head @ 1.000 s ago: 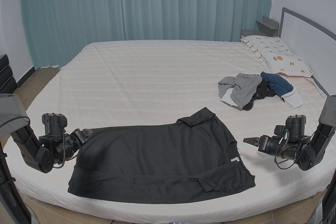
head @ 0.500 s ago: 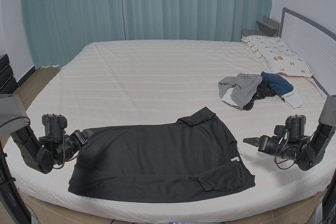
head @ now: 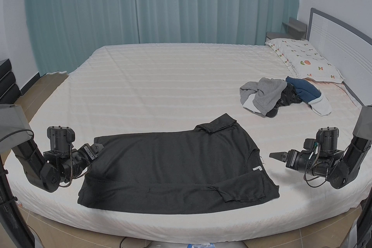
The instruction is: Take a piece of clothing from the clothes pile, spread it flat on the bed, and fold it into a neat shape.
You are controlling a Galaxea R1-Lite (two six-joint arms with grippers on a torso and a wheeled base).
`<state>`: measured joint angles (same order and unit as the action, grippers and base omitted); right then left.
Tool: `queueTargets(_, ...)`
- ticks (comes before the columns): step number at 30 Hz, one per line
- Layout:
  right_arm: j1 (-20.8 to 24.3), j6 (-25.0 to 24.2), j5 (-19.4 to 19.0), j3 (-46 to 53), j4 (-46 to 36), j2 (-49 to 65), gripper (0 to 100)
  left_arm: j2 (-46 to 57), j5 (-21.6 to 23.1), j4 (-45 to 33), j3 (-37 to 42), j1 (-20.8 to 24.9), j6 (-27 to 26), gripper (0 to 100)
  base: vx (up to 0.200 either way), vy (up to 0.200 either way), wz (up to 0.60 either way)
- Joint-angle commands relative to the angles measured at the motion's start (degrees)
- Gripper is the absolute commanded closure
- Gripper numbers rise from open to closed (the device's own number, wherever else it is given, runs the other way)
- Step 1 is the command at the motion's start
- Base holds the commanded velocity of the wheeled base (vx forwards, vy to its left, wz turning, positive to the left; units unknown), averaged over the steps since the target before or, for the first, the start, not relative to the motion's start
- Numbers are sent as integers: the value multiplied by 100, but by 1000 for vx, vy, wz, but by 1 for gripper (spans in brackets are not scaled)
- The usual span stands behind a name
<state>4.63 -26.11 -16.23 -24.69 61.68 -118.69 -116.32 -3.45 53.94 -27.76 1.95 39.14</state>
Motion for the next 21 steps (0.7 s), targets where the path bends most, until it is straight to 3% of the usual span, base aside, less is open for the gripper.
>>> queueTargets(1,3,1,-3,-1,1,-5,0,-22,-15,2,-37,-2,6,0,0,0,0)
queueTargets(3,3,1,-3,8,10,-5,0,-13,-7,11,-28,-10,32,0,0,0,0)
queueTargets(15,3,1,-3,8,10,4,0,-22,11,11,-72,-19,208,0,0,200,0)
queueTargets(21,3,1,-3,8,10,4,0,-22,11,11,-72,-10,208,0,0,0,0)
